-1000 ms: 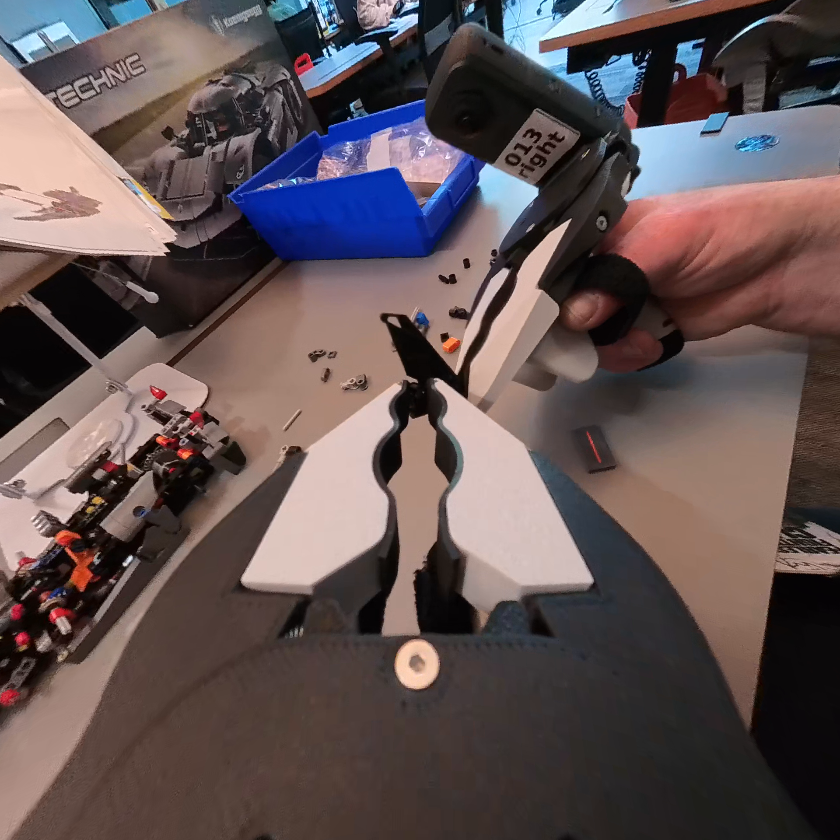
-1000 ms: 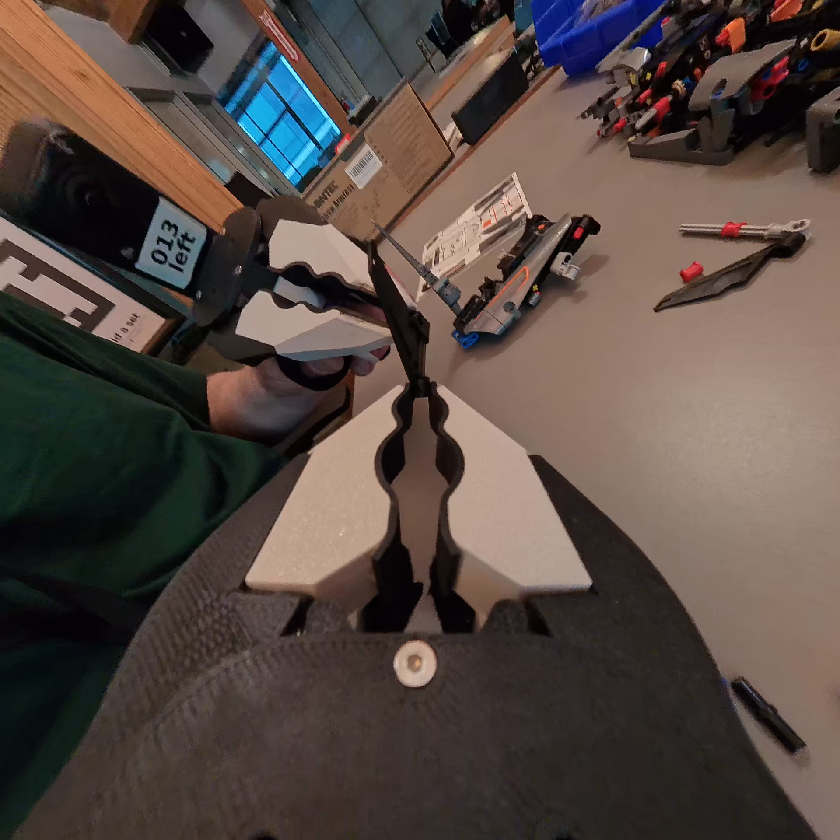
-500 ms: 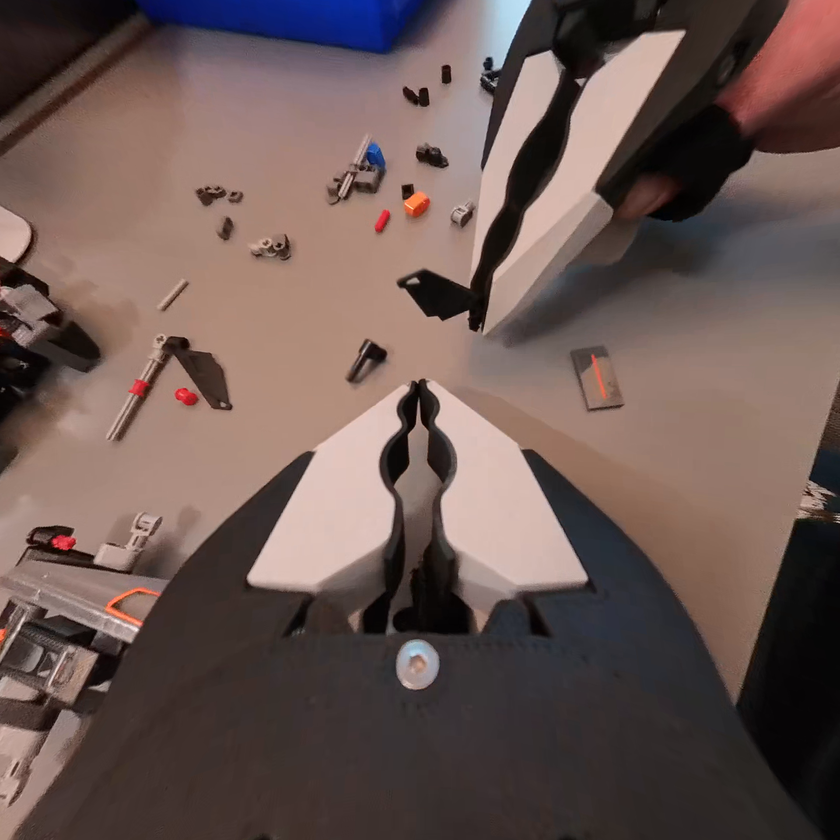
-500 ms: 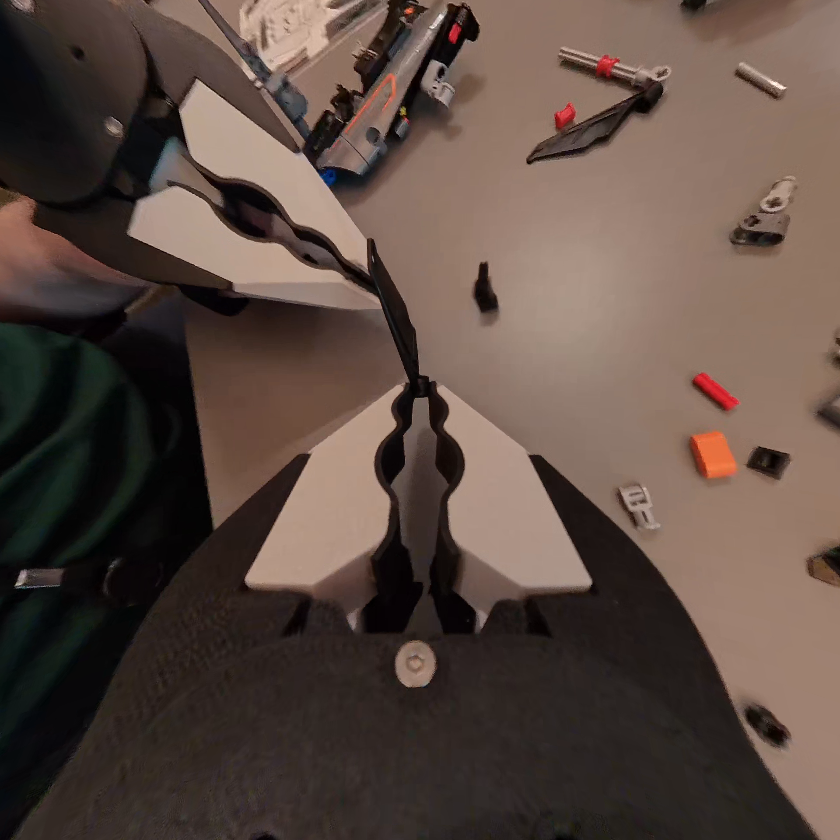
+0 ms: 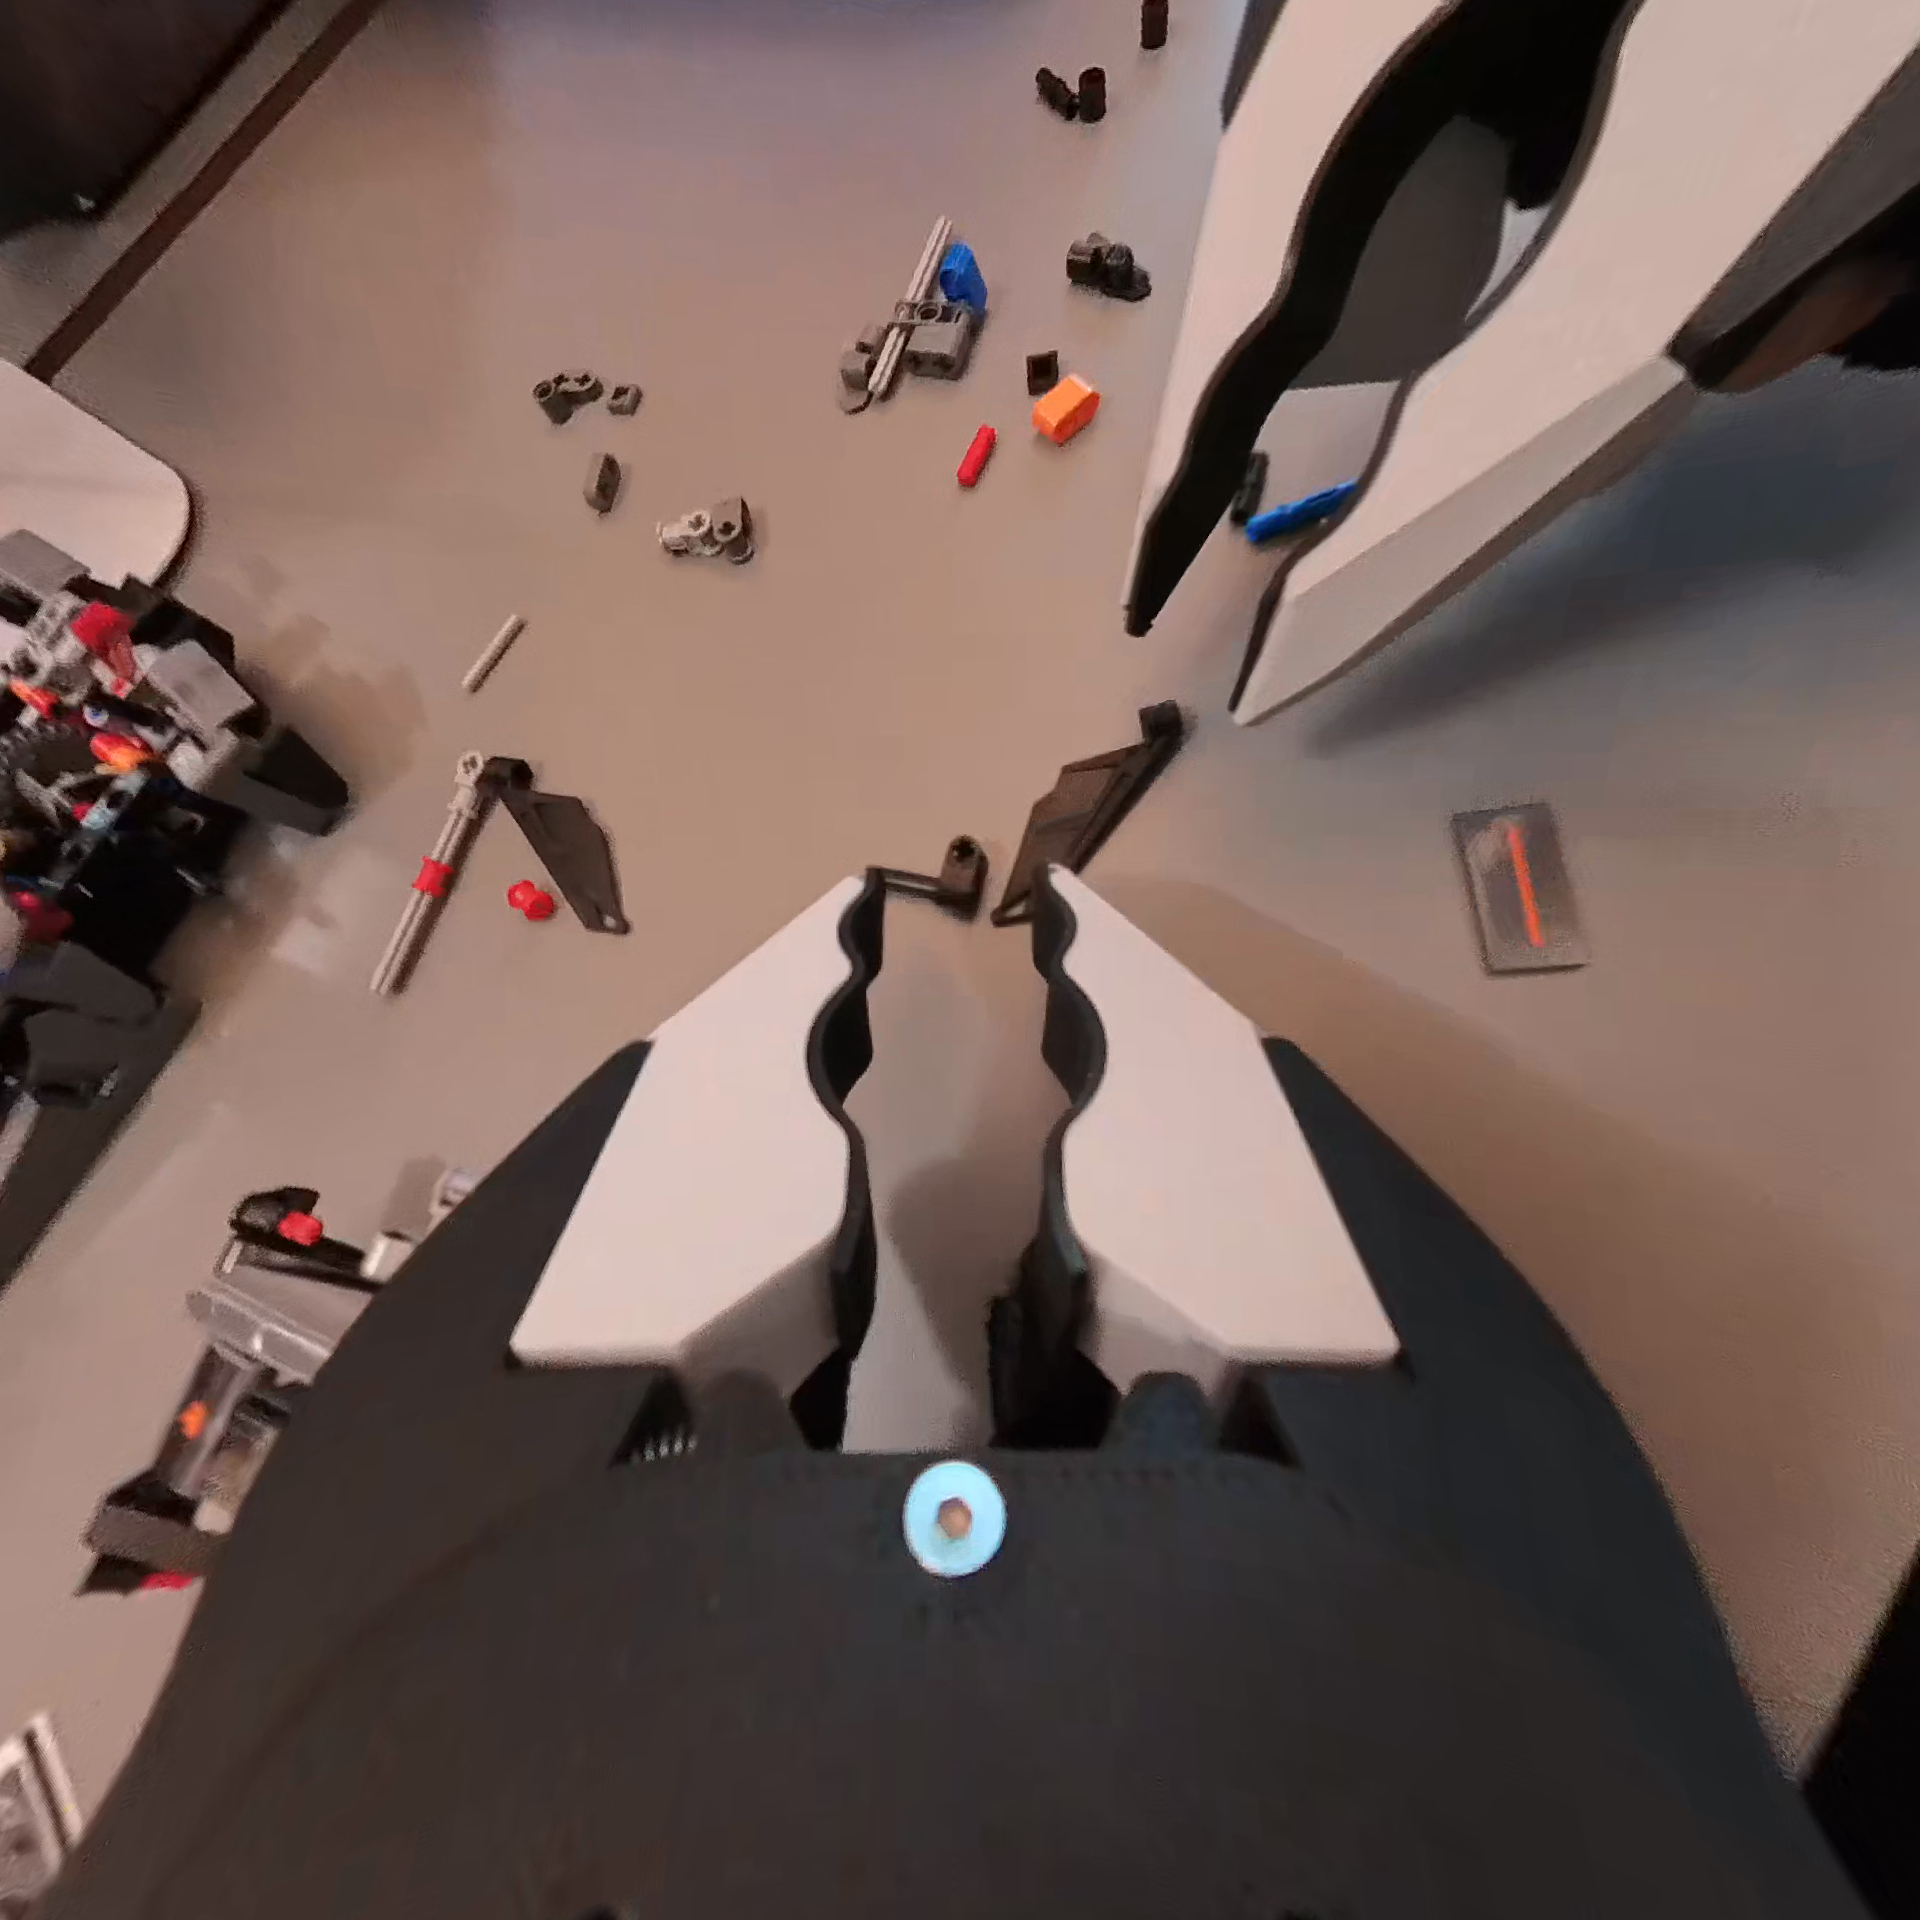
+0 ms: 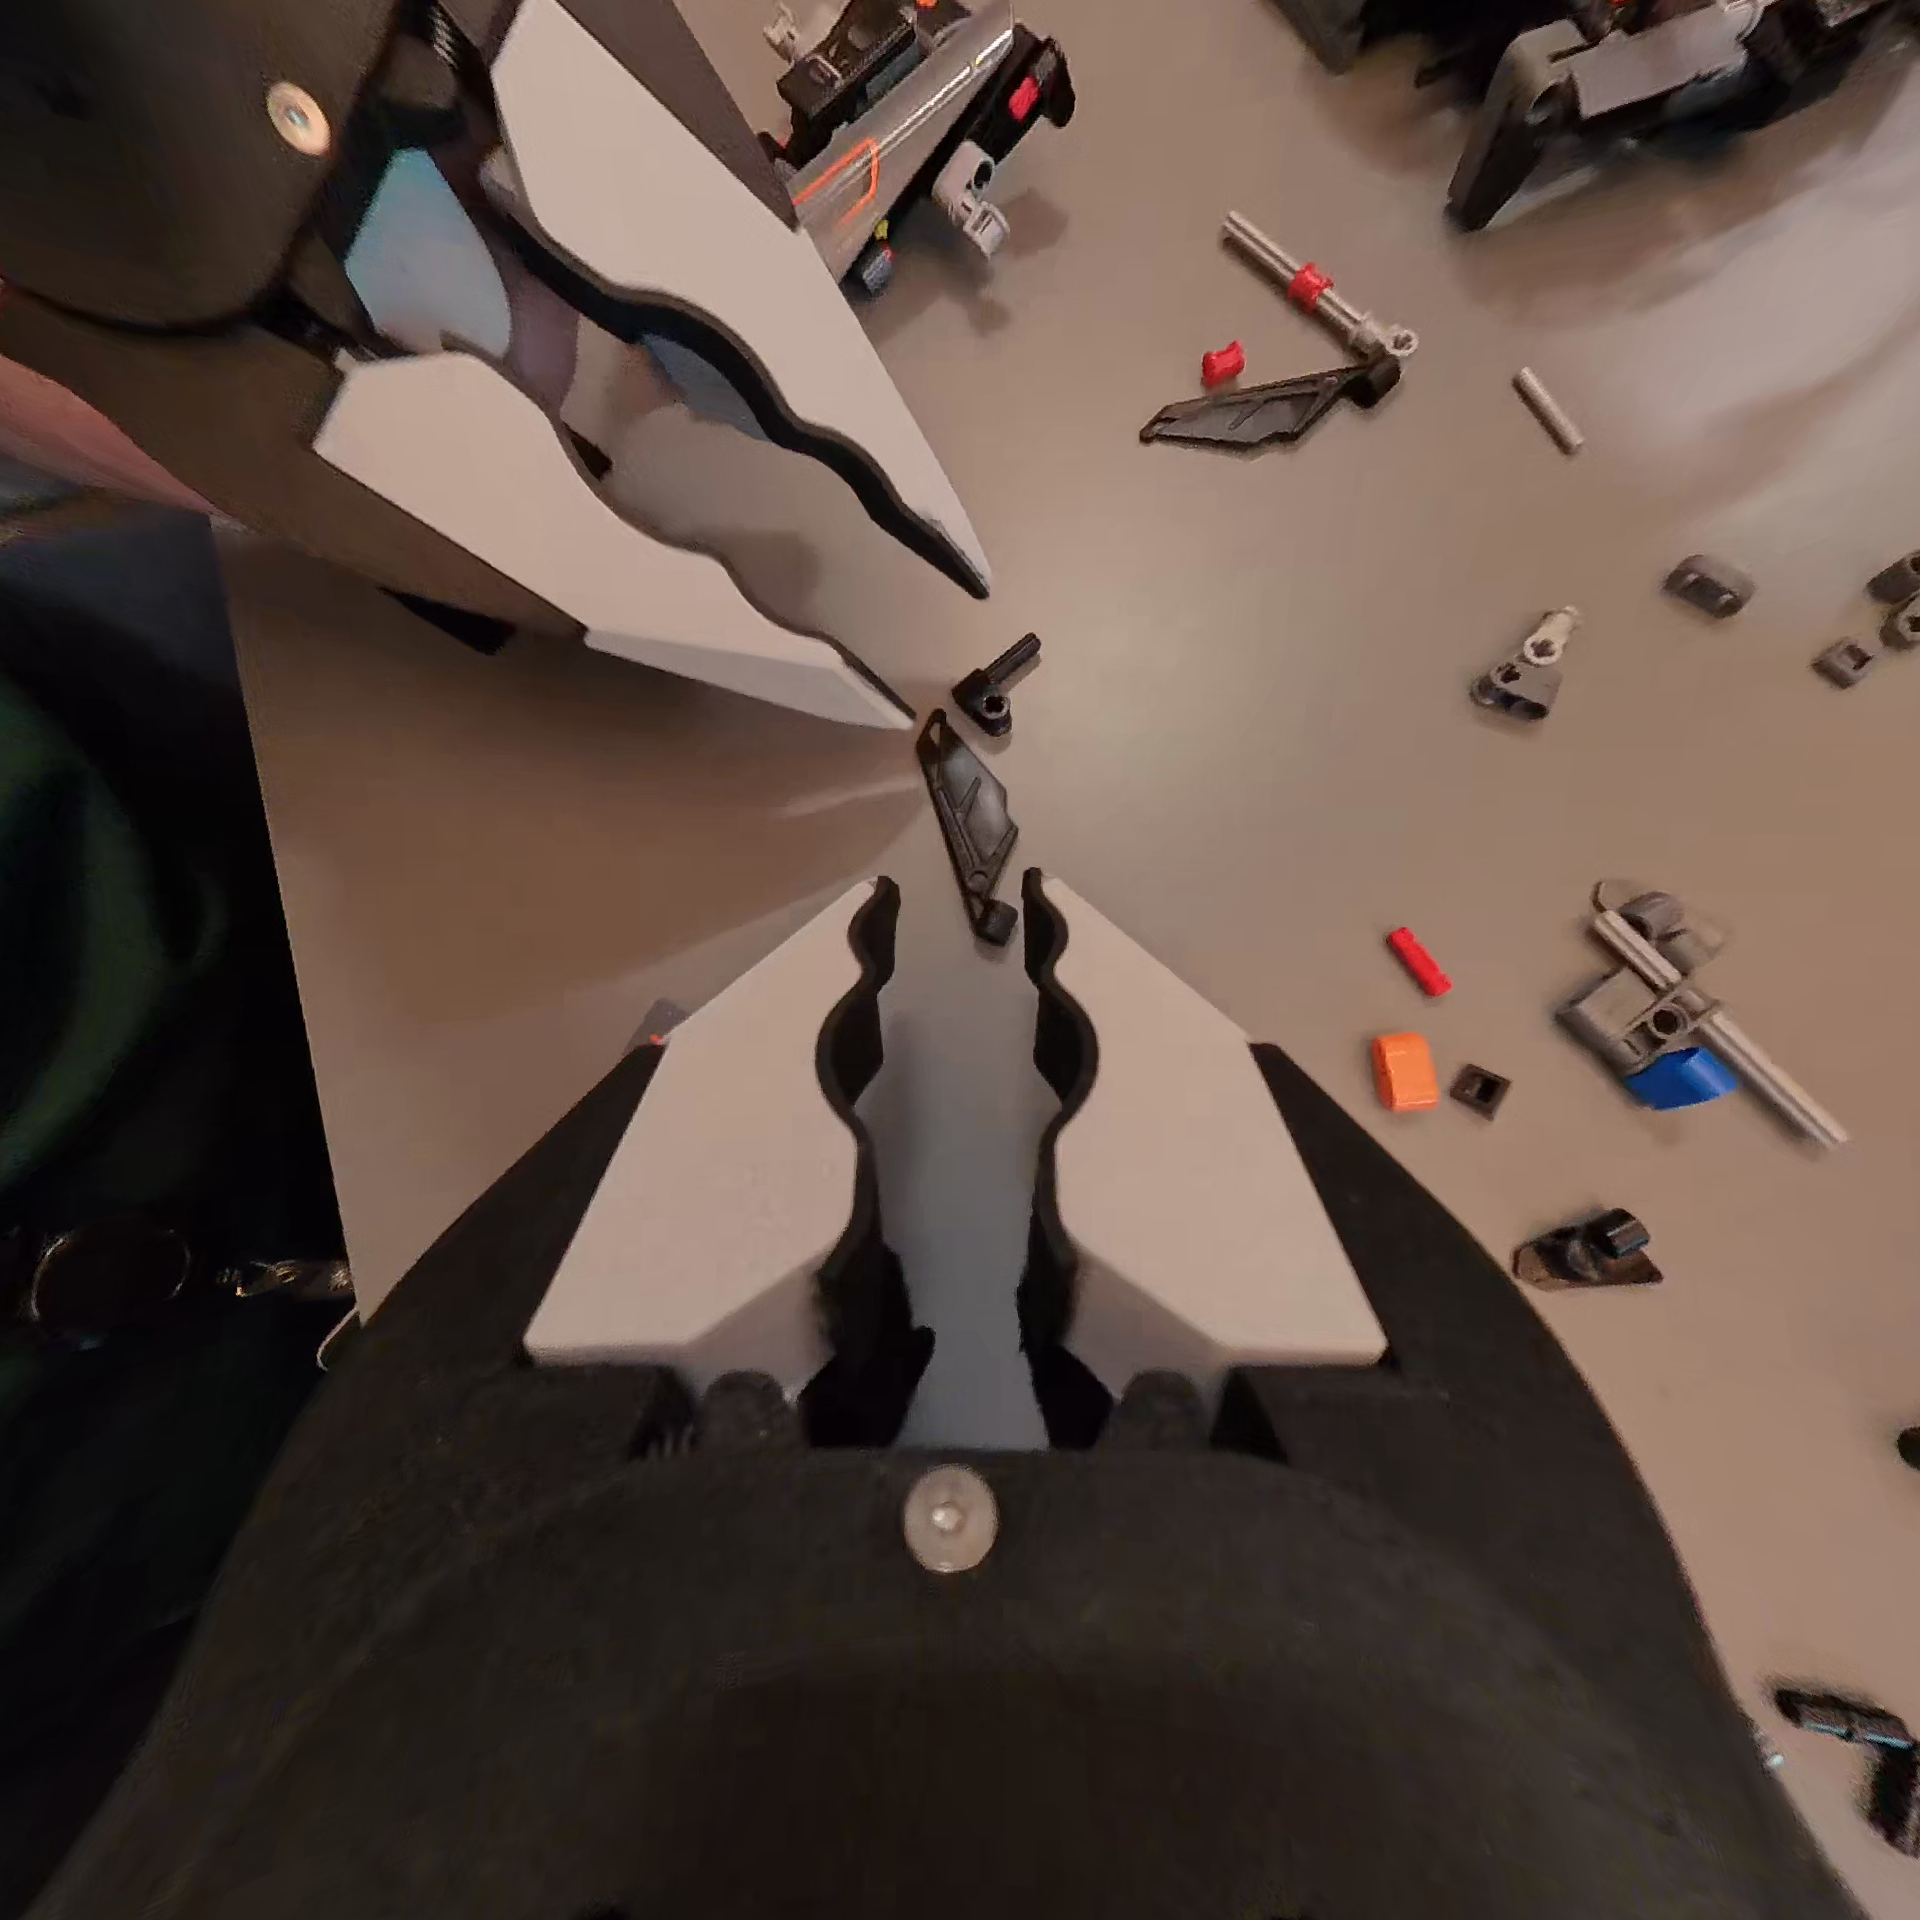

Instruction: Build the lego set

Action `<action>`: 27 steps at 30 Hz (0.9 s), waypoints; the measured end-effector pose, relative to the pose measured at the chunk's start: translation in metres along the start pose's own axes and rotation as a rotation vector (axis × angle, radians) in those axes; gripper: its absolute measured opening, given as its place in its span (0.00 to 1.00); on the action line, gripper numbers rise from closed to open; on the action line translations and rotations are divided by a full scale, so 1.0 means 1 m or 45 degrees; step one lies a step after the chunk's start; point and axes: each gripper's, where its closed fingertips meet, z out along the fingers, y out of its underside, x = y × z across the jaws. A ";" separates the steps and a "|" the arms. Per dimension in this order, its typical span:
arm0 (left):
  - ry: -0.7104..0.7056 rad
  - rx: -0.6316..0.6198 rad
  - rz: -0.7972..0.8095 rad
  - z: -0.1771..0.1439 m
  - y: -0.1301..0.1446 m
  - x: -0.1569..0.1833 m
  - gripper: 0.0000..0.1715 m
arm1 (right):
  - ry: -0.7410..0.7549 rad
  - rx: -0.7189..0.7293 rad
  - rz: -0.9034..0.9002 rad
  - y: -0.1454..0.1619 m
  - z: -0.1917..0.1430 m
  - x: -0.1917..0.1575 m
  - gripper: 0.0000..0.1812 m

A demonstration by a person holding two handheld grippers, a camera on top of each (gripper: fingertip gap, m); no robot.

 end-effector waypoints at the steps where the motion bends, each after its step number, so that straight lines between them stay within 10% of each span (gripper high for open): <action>1: -0.004 -0.024 0.037 0.004 0.001 0.000 0.16 | -0.007 0.009 0.007 -0.001 0.000 0.000 0.12; 14: 0.034 0.070 0.052 0.010 -0.011 0.000 0.03 | -0.065 0.230 0.053 -0.017 -0.008 0.004 0.08; 21: 0.653 0.703 -0.596 -0.052 -0.088 0.008 0.03 | 0.058 0.559 -0.215 -0.057 -0.036 -0.011 0.13; 27: 1.015 0.896 -0.991 -0.068 -0.105 0.006 0.03 | 0.286 0.613 -0.359 -0.073 -0.049 -0.015 0.10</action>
